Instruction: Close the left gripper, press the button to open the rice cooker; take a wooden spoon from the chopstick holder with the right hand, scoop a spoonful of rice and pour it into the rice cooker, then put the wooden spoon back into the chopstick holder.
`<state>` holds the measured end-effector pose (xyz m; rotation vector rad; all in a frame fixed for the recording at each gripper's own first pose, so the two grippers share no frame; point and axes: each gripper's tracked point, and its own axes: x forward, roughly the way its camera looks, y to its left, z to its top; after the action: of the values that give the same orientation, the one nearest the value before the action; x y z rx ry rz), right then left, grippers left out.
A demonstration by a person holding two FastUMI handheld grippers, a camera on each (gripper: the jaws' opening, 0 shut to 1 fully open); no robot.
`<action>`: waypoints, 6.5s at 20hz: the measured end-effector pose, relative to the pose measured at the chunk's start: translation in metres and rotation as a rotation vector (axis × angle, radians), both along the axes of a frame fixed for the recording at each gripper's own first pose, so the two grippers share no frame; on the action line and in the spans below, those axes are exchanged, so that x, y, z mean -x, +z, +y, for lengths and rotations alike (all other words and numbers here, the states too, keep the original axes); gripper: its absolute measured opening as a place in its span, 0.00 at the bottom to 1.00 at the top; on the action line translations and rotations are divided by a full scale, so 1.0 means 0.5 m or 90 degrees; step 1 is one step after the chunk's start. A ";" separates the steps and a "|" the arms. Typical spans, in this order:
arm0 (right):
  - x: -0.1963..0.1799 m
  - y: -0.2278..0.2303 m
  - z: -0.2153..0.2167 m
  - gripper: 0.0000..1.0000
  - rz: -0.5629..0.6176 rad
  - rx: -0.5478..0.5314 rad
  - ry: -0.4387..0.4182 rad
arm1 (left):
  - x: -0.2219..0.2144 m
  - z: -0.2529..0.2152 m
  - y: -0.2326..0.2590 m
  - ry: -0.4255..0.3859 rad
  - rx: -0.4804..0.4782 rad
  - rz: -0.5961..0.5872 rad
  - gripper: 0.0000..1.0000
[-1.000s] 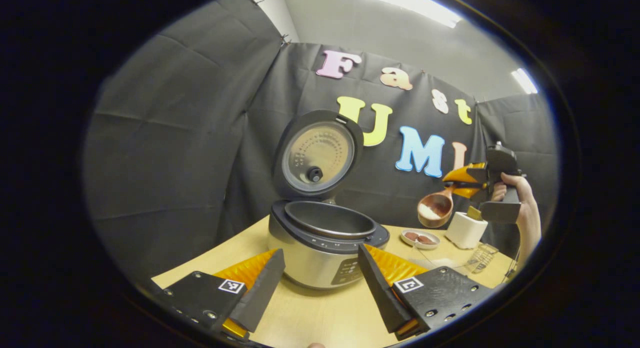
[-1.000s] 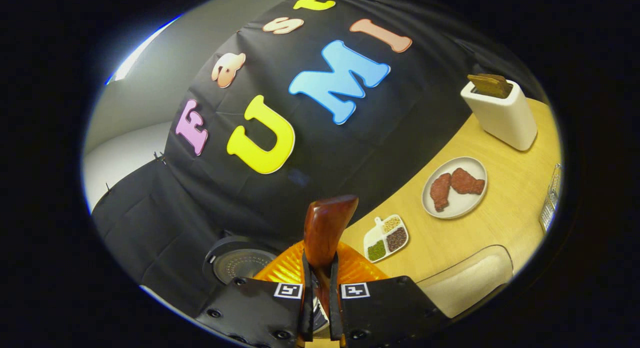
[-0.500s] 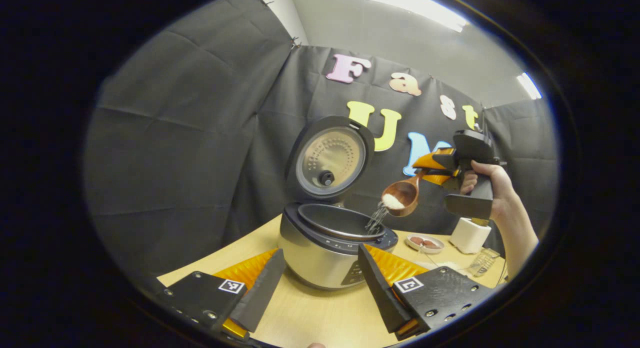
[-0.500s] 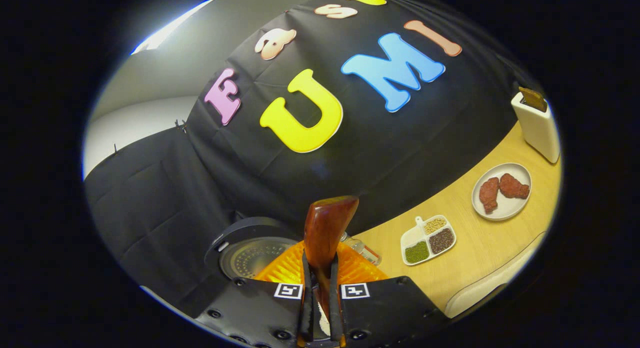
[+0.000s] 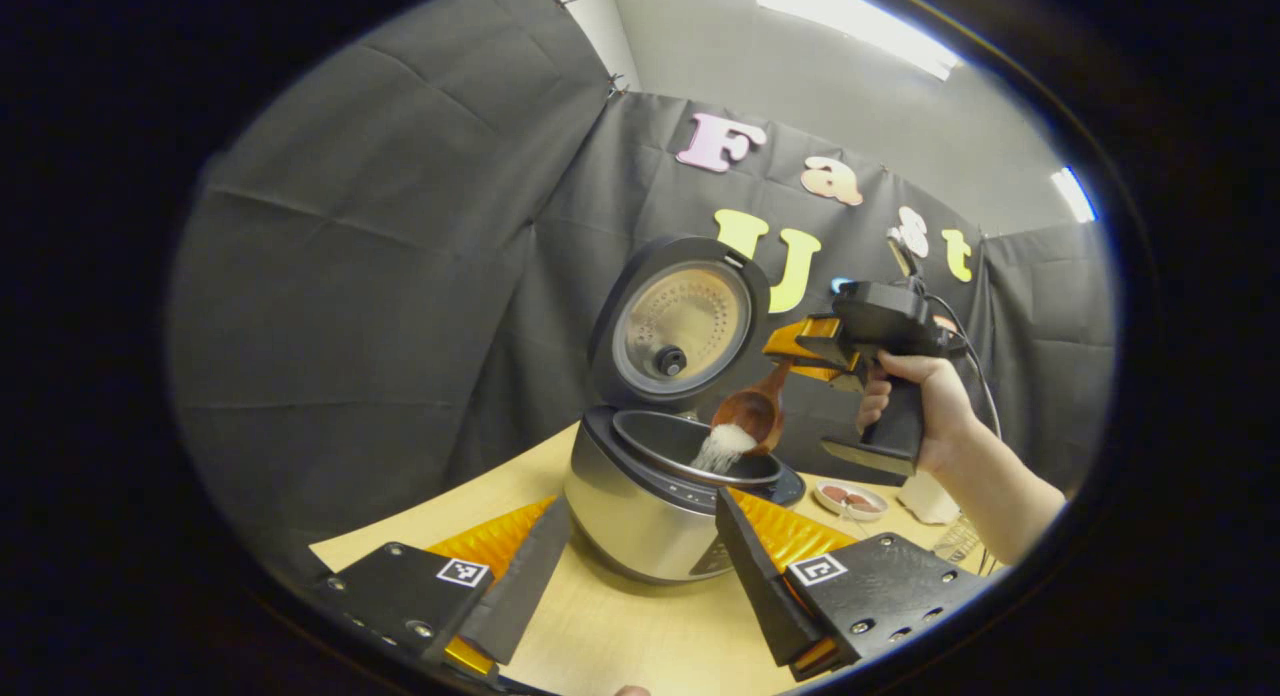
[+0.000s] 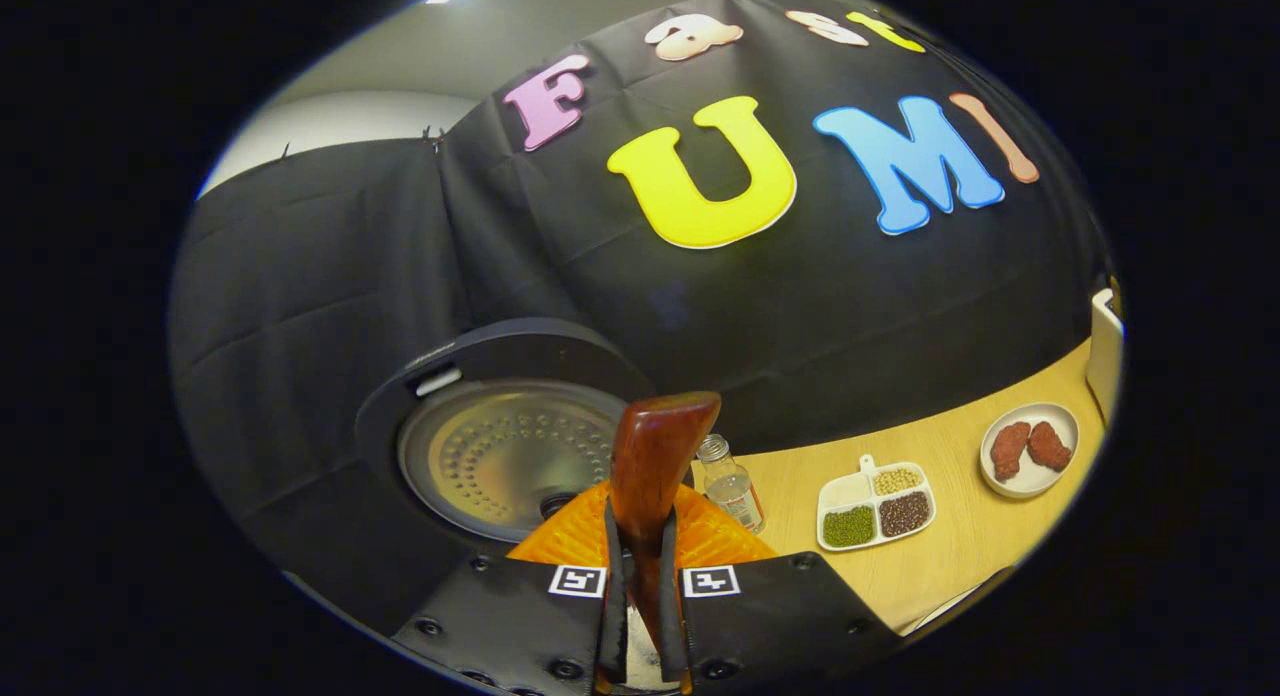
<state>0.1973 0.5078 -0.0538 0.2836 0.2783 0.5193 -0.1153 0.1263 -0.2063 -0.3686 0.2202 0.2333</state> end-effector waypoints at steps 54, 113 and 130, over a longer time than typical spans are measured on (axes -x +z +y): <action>0.093 0.214 -0.406 0.14 -0.131 0.056 -0.002 | -0.066 -0.187 0.099 -0.096 -0.074 -0.028 0.92; 0.357 -0.087 -1.119 0.98 -0.164 0.161 -0.396 | -0.566 -0.054 0.428 0.099 -0.388 -0.132 0.91; 0.409 -0.150 -1.057 0.98 -0.168 0.207 -0.357 | -0.718 0.060 0.400 0.114 -0.349 -0.100 0.92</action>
<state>-0.0074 -0.0206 -0.1289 -0.0314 0.0175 -0.0481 0.2435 0.1561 -0.0062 0.1391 -0.0363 0.4260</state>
